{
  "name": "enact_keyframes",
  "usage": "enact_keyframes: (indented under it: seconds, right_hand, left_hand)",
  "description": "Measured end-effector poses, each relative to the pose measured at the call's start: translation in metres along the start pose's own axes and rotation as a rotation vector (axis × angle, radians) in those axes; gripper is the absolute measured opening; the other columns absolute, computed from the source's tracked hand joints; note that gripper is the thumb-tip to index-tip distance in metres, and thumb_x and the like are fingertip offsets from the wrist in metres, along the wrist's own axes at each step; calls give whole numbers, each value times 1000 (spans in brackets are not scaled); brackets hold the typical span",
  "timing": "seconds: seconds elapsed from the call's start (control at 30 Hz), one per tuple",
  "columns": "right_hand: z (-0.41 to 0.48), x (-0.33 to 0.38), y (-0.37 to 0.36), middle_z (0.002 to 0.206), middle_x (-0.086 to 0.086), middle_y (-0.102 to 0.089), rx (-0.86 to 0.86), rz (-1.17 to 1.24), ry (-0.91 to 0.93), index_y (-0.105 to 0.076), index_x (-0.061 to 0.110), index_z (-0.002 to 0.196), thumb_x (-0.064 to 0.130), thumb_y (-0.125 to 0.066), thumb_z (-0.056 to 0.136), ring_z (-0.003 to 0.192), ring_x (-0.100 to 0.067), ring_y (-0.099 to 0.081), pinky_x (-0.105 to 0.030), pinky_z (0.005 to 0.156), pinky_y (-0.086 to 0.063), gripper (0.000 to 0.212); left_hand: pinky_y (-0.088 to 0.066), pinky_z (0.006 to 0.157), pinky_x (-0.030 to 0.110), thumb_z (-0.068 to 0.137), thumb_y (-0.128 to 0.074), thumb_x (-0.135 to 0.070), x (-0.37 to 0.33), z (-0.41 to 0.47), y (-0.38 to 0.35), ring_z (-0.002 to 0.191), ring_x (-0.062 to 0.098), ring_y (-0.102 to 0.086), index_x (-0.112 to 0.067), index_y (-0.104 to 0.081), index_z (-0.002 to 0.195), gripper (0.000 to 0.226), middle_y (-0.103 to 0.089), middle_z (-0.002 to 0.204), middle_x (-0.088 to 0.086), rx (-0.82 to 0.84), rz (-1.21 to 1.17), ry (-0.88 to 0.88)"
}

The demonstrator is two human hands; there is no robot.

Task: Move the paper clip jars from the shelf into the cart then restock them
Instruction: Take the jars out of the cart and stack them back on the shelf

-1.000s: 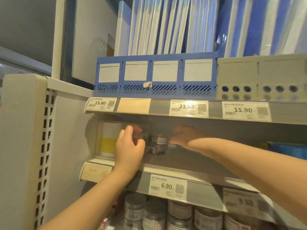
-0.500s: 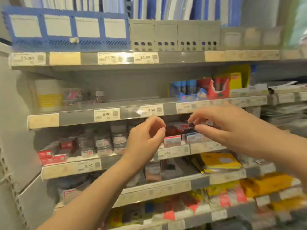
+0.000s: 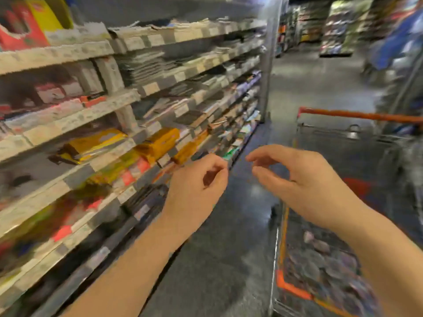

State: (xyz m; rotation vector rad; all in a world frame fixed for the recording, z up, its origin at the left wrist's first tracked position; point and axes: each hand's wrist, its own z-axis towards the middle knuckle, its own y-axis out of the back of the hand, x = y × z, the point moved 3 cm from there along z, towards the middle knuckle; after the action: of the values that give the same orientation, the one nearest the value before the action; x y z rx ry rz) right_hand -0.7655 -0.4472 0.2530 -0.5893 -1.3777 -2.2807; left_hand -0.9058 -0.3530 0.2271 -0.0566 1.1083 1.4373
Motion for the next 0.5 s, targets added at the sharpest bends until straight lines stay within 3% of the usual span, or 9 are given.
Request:
enact_keyframes:
  seconds: [0.1, 0.27, 0.33, 0.4, 0.5]
  right_hand:
    - [-48, -65, 27, 85, 22, -61, -105, -28, -179, -64, 29, 103, 26, -57, 87, 70, 15, -53, -2, 66, -36, 18]
    - [-112, -159, 69, 83, 16, -62, -257, -51, -369, -67, 21, 100, 28, -54, 83, 86, 0, -53, -3, 72, -35, 23]
    - [-131, -196, 83, 85, 18, -61, -260, -40, -443, -67, 21, 102, 25, -57, 85, 89, 2, -53, -4, 74, -35, 20]
    - [-149, -232, 93, 90, 16, -64, -231, -26, -508, -66, 21, 105, 20, -58, 89, 84, 5, -54, -10, 73, -39, 18]
    - [-171, -280, 96, 96, 15, -65, -167, 10, -614, -62, 24, 112, 22, -52, 94, 65, 15, -51, -9, 62, -35, 21]
  left_hand:
    - [-35, 56, 20, 83, -52, -23, -18, 2, -77, 64, 13, -52, -31, -52, 70, 15, -58, 75, -6, 115, -76, -2]
    - [-35, 56, 8, 79, -51, -30, -46, 12, -203, 60, -2, -52, -35, -53, 72, 9, -58, 61, -9, 255, -129, 63]
    - [-37, 57, 13, 78, -51, -30, -54, 13, -250, 63, 8, -54, -37, -53, 70, 11, -59, 68, -7, 290, -154, 115]
    - [-40, 61, 21, 80, -53, -28, -56, 11, -292, 67, 14, -54, -36, -54, 70, 13, -59, 66, -4, 310, -161, 167]
    - [-40, 62, 16, 88, -57, -18, -51, 5, -339, 70, 8, -54, -34, -56, 74, 21, -61, 70, -9, 339, -134, 249]
